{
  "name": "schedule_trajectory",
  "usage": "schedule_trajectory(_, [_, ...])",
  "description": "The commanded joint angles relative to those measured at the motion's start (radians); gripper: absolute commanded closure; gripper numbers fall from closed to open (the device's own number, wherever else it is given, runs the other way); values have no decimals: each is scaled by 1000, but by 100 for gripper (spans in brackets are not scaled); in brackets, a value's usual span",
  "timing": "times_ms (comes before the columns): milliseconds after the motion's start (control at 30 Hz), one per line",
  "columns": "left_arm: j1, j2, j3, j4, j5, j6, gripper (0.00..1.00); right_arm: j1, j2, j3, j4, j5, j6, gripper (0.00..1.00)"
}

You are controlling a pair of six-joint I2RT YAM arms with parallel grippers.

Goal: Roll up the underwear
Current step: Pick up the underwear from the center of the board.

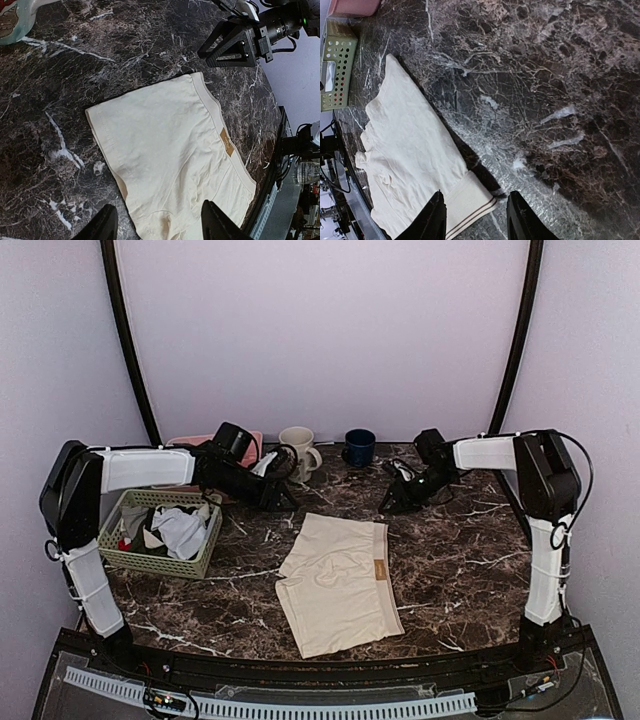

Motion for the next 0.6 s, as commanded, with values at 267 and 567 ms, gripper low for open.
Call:
schedule_trajectory(267, [17, 108, 117, 14, 20, -16, 41, -2, 131, 18, -64, -147, -129, 63])
schedule_trajectory(567, [18, 258, 256, -32, -73, 52, 47, -3, 149, -37, -21, -179, -114, 74])
